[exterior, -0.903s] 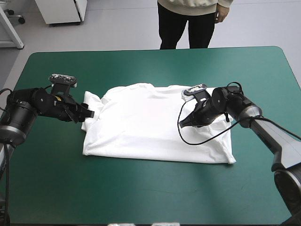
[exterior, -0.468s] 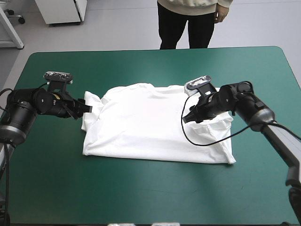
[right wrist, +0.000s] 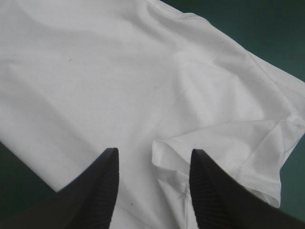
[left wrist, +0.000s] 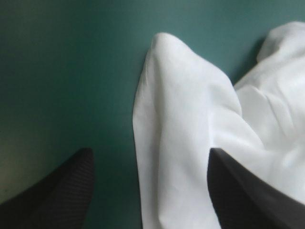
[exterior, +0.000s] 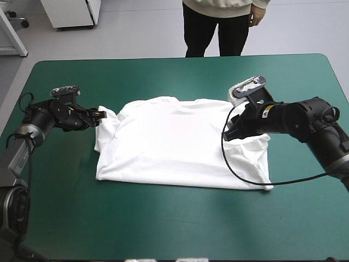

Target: Fold the cloth

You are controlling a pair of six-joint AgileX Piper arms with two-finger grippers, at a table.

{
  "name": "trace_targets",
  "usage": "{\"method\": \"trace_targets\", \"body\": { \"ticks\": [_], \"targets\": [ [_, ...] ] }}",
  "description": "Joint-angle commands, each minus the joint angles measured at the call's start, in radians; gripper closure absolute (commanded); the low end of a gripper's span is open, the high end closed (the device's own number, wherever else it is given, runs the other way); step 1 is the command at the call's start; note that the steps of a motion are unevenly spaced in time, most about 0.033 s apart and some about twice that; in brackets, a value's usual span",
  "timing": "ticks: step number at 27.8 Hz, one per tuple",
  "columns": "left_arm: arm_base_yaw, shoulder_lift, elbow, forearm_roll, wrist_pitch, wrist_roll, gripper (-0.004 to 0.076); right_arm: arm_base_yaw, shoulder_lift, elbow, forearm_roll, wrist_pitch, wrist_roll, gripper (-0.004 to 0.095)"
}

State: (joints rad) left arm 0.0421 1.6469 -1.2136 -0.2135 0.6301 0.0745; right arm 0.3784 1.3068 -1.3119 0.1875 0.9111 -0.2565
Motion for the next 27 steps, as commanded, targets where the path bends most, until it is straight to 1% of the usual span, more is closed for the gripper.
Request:
{"method": "trace_targets", "body": {
  "ticks": [1,6,10,17,21,23,24,25,26,27],
  "targets": [
    [0.001,0.027,-0.053,-0.03,-0.096,0.004,0.0234,0.002,-0.032,-0.028,0.002,-0.034,0.002,0.0509],
    [-0.001,0.104,-0.106,-0.04,-0.083,0.004,0.0234,0.002,-0.032,-0.028,0.004,-0.029,0.002,0.0536],
    [-0.003,0.127,-0.119,-0.047,-0.087,0.009,0.0244,0.002,-0.032,-0.028,0.004,-0.025,0.002,0.0542],
    [-0.005,0.195,-0.12,-0.063,-0.027,0.053,0.035,0.002,-0.032,-0.028,0.001,-0.025,0.002,0.0557],
    [-0.015,0.223,-0.121,-0.08,-0.019,0.069,0.0405,0.002,-0.032,-0.028,0.001,-0.022,0.002,0.0558],
    [-0.021,0.223,-0.121,-0.093,-0.019,0.077,0.0451,0.002,-0.032,-0.028,0.0,-0.02,0.0,0.0558],
    [-0.03,0.223,-0.121,-0.106,-0.024,0.091,0.0487,0.002,-0.032,-0.028,-0.003,-0.02,0.0,0.0557],
    [-0.04,0.223,-0.121,-0.113,-0.03,0.12,0.0571,0.002,-0.032,-0.028,-0.003,-0.022,0.0,0.0557],
    [-0.045,0.223,-0.121,-0.11,-0.042,0.125,0.0624,0.002,-0.032,-0.028,-0.003,-0.022,0.0,0.0558],
    [-0.05,0.223,-0.121,-0.112,-0.053,0.127,0.0717,0.002,-0.032,-0.028,-0.003,-0.02,0.0,0.0557]
  ]
}}
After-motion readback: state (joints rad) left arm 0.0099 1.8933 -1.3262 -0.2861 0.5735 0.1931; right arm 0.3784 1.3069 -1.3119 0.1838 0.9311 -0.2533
